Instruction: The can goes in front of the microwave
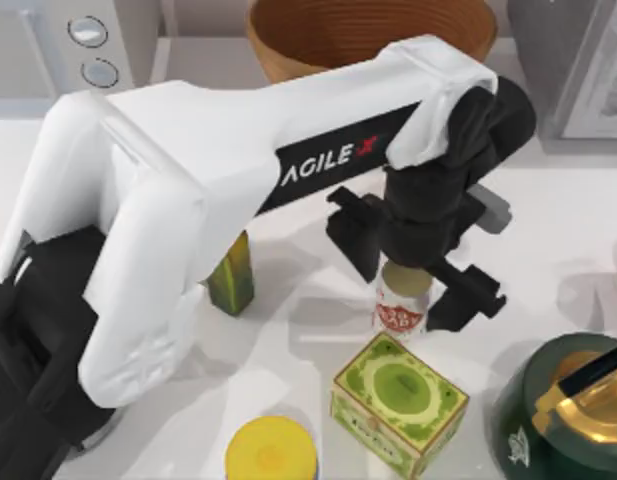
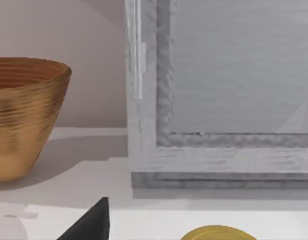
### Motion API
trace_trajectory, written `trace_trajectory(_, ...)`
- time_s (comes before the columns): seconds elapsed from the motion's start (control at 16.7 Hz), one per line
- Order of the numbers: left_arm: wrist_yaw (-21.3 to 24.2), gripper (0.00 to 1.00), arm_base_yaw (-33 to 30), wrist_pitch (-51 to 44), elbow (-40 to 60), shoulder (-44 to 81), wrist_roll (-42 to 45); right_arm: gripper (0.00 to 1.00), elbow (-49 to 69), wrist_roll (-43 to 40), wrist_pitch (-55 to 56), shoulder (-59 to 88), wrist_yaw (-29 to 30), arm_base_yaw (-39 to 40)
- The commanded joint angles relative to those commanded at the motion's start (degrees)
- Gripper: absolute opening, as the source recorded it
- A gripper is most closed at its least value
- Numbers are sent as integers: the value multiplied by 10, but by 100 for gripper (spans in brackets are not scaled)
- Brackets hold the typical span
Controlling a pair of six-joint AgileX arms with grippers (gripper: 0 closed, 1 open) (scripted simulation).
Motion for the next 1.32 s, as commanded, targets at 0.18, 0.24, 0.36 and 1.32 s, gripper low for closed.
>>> trace_trajectory(0.18, 0, 40, 0, 0, 0, 0, 0, 100, 0, 0, 0, 0, 0, 0)
trace_trajectory(0.24, 0, 32, 0, 0, 0, 0, 0, 100, 0, 0, 0, 0, 0, 0)
trace_trajectory(0.36, 0, 17, 0, 0, 0, 0, 0, 100, 0, 0, 0, 0, 0, 0)
trace_trajectory(1.32, -2, 0, 5, -31, 45, 3, 2, 100, 0, 0, 0, 0, 0, 0)
